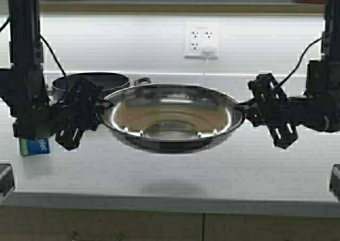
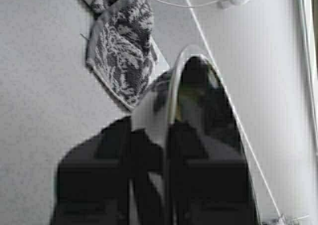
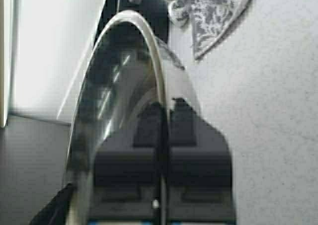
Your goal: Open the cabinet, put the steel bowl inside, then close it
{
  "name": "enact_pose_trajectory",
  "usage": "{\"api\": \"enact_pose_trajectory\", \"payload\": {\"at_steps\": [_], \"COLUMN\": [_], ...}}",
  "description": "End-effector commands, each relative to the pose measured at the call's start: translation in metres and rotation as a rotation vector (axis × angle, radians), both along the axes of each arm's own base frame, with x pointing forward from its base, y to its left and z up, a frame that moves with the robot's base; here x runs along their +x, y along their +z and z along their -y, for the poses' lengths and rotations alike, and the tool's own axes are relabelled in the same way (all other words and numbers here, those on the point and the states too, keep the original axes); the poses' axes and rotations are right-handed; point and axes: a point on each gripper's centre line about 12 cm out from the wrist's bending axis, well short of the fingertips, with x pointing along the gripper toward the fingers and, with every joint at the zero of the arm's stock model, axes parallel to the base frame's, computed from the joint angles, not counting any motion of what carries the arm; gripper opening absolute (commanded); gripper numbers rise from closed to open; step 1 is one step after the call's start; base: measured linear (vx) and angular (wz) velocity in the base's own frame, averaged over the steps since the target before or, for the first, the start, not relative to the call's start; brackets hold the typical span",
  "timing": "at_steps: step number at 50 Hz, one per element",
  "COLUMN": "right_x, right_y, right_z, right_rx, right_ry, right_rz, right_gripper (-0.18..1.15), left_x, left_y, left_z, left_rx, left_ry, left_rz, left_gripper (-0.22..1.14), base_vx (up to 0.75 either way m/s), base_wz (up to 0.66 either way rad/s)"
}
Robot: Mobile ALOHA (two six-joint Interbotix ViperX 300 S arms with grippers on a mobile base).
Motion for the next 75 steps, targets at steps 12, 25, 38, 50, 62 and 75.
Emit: {"api": "enact_pose_trajectory", "payload": {"at_steps": [12, 25, 38, 50, 62, 75], "right_x": [-0.023, -0.028, -0.032, -0.033, -0.039, -0.043], "right_y": [0.074, 0.103, 0.132, 0.148, 0.154, 0.177], "right_z": [0.004, -0.001, 0.001, 0.003, 0.004, 0.007], "right_rx": [0.062, 0.118, 0.065, 0.01, 0.044, 0.048], "right_ry": [0.006, 0.056, 0.045, 0.036, 0.031, 0.02], "right_rz": [0.127, 0.128, 0.154, 0.149, 0.139, 0.165], "right_gripper": [0.07, 0.07, 0.07, 0.07, 0.07, 0.07], "left_x": [-0.01, -0.007, -0.012, -0.012, -0.011, -0.014], "left_y": [0.08, 0.128, 0.159, 0.188, 0.217, 0.238], "left_z": [0.001, 0.004, 0.009, 0.031, 0.046, 0.049], "left_rx": [-0.003, 0.04, 0.04, 0.02, 0.019, 0.041], "left_ry": [-0.043, -0.061, -0.085, -0.136, -0.165, -0.17], "left_rz": [0.018, 0.02, 0.064, 0.112, 0.136, 0.121], "left_gripper": [0.02, 0.02, 0.02, 0.02, 0.02, 0.02], "base_vx": [0.0, 0.0, 0.0, 0.0, 0.0, 0.0], "base_wz": [0.0, 0.0, 0.0, 0.0, 0.0, 0.0]}}
